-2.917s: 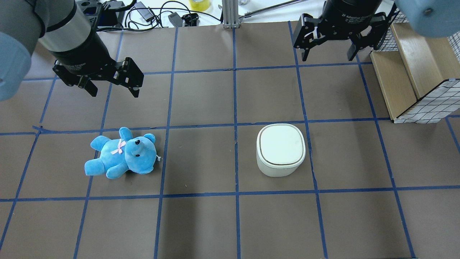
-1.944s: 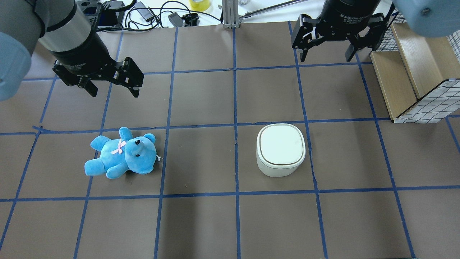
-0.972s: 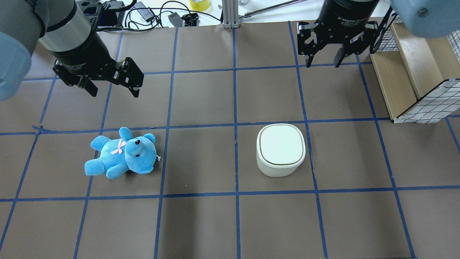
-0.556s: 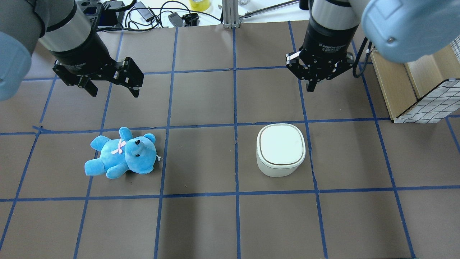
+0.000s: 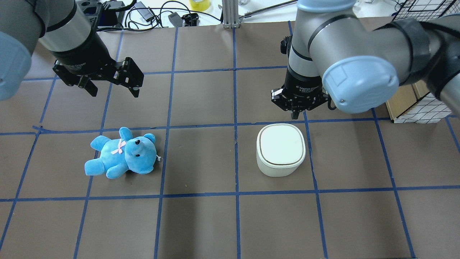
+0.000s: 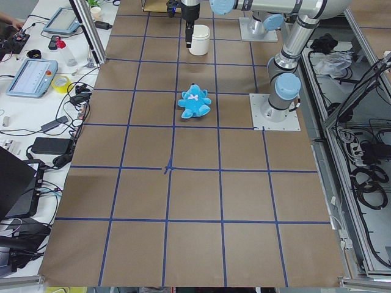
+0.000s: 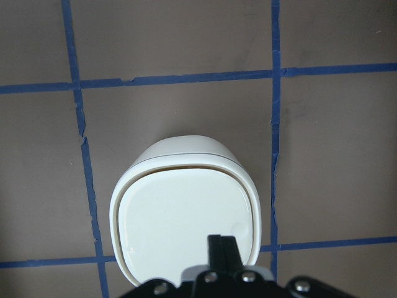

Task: Open trash can with right arm
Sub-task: 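Lower the right gripper toward the white trash can's lid, then press the right gripper down on the lid's edge to tip it open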

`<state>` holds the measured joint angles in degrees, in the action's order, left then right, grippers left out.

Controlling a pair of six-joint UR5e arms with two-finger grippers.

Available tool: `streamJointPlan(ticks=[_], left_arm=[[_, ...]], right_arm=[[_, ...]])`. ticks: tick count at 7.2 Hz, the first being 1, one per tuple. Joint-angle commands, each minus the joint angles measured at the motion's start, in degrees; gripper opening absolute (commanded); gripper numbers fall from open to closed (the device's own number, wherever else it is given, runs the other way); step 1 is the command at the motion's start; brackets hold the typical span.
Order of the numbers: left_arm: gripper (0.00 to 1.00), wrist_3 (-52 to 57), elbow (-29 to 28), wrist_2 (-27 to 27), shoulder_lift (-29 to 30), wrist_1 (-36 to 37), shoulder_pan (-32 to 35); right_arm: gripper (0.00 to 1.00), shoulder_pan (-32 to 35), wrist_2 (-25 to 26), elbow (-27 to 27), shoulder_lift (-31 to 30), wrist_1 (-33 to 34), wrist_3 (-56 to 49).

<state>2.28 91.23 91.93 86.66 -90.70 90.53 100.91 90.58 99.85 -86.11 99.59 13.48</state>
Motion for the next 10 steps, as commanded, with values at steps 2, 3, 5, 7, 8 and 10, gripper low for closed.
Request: streamJointPlan(ticks=[2, 3, 5, 7, 8, 10], left_arm=[[1.0, 0.0, 0.0, 0.0, 0.0, 0.0, 0.0], [1.0, -0.1, 0.0, 0.0, 0.0, 0.0, 0.0], [1.0, 0.0, 0.0, 0.0, 0.0, 0.0, 0.0], [1.0, 0.0, 0.0, 0.0, 0.0, 0.0, 0.0], [1.0, 0.0, 0.0, 0.0, 0.0, 0.0, 0.0], [1.0, -0.1, 0.0, 0.0, 0.0, 0.0, 0.0]], right_arm=[[0.0, 0.3, 0.8, 7.3, 0.7, 6.1, -0.6], [0.0, 0.3, 0.8, 8.3, 1.0, 7.6, -0.6], [0.0, 0.3, 0.8, 9.7, 1.7, 8.3, -0.7], [0.0, 0.3, 0.8, 9.7, 1.8, 8.3, -0.6], [0.0, 0.3, 0.8, 9.5, 1.8, 8.5, -0.6], [0.84, 0.3, 0.2, 5.2, -0.6, 7.6, -1.2]])
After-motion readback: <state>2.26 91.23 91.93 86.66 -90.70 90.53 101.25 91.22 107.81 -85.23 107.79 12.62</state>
